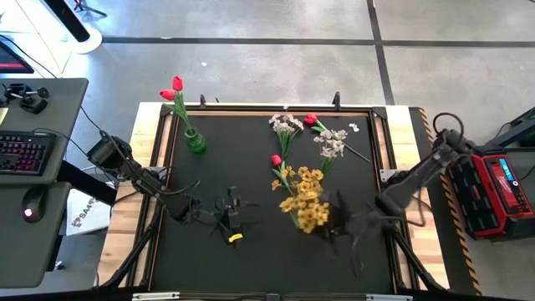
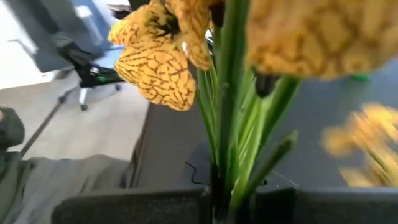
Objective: Sort flowers into vase by color
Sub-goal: Put the yellow flower into the yellow vase
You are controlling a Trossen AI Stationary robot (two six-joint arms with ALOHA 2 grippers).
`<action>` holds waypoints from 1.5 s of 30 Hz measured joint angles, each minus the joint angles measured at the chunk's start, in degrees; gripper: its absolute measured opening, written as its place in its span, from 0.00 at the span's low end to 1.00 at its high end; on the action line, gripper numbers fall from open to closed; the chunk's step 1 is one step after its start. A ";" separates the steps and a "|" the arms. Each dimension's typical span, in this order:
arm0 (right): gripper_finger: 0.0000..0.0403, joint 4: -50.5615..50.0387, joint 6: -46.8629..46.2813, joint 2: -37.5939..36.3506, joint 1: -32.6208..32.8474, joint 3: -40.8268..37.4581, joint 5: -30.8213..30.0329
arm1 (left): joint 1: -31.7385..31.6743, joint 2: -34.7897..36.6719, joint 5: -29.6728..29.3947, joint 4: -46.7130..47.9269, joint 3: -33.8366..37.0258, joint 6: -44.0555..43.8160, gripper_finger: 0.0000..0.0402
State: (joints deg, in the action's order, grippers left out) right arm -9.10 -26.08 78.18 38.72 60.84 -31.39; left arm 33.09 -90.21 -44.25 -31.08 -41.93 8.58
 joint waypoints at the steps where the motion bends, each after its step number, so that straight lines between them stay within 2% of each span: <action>1: 0.01 -3.18 -2.99 -1.06 1.14 0.00 -1.69 | 0.01 0.00 -0.04 0.55 0.02 -0.52 0.54; 7: 0.00 -21.32 -19.28 -4.95 7.38 0.00 -11.52 | -0.01 0.00 -0.04 1.20 0.04 -1.00 0.54; 11: 0.00 -30.27 -26.24 -5.54 9.57 -0.01 -18.68 | -0.13 0.00 -0.06 0.80 0.04 -1.00 0.54; 14: 0.00 -32.49 -27.95 -5.56 10.15 -1.19 -26.16 | -0.14 0.00 -0.06 0.75 0.04 -0.98 0.54; 21: 0.00 -30.12 -28.50 -5.54 8.42 -5.90 -33.39 | -0.12 0.00 -0.05 -0.10 0.04 -0.94 0.54; 26: 0.00 -29.84 -29.99 -6.20 8.19 -7.56 -36.13 | -0.12 0.00 -0.04 -0.06 0.04 -0.91 0.54; 32: 0.00 -26.02 -22.99 -10.26 8.06 -7.56 -40.00 | -0.12 0.00 -0.04 -0.08 0.04 -0.50 0.54; 36: 0.00 -26.27 -21.53 -12.28 5.89 -7.66 -41.13 | -0.12 0.00 -0.04 -0.10 0.04 -0.50 0.54; 39: 0.00 -26.44 -21.48 -12.38 3.18 -8.47 -40.17 | -0.12 0.00 -0.04 -0.13 0.04 -0.49 0.54; 45: 0.00 -26.11 -22.47 -11.29 -2.52 -10.48 -33.05 | -0.12 0.00 0.02 -0.23 0.04 -0.49 0.54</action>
State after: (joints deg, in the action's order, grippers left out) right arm -35.21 -48.55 66.89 36.20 50.36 -64.44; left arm 32.97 -90.21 -44.23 -31.30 -41.89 8.08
